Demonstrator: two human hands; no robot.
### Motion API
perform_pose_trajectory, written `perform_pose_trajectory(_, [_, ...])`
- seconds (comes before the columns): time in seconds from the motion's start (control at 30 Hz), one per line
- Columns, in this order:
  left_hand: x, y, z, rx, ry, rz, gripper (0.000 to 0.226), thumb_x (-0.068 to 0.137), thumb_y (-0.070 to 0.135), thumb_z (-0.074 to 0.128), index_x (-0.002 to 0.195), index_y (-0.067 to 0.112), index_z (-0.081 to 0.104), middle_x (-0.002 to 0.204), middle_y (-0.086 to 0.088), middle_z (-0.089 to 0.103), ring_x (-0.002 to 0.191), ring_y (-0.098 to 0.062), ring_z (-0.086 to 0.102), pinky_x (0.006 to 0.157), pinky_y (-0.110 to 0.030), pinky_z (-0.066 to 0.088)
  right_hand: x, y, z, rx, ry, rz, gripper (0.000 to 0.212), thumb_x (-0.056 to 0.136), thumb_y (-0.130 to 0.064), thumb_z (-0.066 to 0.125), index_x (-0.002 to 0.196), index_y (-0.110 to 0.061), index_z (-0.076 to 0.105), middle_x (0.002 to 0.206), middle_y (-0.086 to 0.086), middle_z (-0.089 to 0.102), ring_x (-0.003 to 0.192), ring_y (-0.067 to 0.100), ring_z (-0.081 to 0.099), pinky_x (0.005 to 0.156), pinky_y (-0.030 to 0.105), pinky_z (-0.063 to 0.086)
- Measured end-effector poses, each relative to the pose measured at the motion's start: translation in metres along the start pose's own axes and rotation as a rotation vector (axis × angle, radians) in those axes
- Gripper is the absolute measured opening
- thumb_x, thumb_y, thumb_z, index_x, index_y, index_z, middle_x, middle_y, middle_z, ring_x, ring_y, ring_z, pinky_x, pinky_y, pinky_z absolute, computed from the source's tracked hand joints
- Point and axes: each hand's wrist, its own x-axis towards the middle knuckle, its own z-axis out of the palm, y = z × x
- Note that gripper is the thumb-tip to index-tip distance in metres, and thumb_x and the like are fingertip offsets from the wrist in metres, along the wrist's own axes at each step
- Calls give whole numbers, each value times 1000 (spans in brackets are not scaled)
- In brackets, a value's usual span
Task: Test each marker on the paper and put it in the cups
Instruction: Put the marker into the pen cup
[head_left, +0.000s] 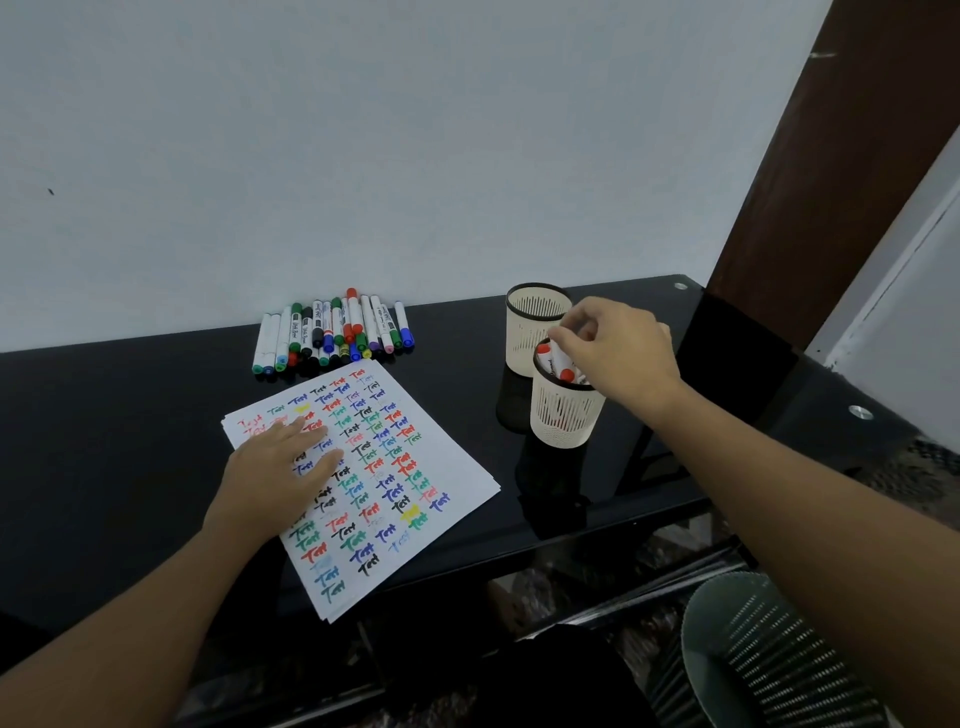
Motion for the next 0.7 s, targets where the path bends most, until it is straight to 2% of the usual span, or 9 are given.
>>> perform_pose_trajectory(0.1, [0,1,-1,-6,-10,-3,61,95,63,53,148,33,51,161,2,37,153,-20,25,125,-46,18,-1,-6,1,24,51,-56,18,101,-51,59,106,-36,67,76,-17,63,85,6,63,97,39,37])
perform_pose_trajectory(0.23, [2,2,-4,-22,-40,-13,63,93,65,55,148,34,51,162,4,35,153,-20,24,124,-45,17,-2,-24,4,21,113,-181,13,102,-41,59,97,-31,67,74,-14,64,80,6,61,87,36,44])
perform_pose_trajectory(0.33, [10,-3,-10,-43,-83,-18,67,86,73,57,143,37,56,158,6,42,149,-20,32,123,-46,23,-2,-46,15,50,100,-315,16,101,-40,59,95,-27,68,73,-13,64,78,9,62,81,38,49])
perform_pose_trajectory(0.43, [22,-9,-22,-68,-101,-5,69,83,72,64,139,33,60,149,5,54,138,-18,45,116,-45,36,-4,-72,34,102,31,-439,19,101,-37,59,96,-23,70,74,-14,60,76,12,59,73,42,52])
perform_pose_trajectory(0.53, [31,-13,-29,-1,-70,-7,76,83,73,63,146,33,53,148,1,49,136,-22,42,111,-44,38,-5,-95,62,144,-77,-480,20,104,-37,56,104,-23,71,83,-12,61,80,12,58,72,39,51])
perform_pose_trajectory(0.6, [33,-18,-28,74,-65,-23,80,82,79,56,150,37,47,153,2,42,140,-24,35,114,-47,33,-5,-105,86,167,-199,-431,22,106,-36,54,114,-24,71,94,-7,65,86,11,59,74,34,51])
perform_pose_trajectory(0.7, [31,-27,-20,43,-58,-34,83,81,88,45,150,41,45,158,3,38,146,-23,30,120,-50,25,6,-106,130,194,-379,-283,32,107,-32,53,136,-25,64,121,-1,66,101,11,61,83,29,47])
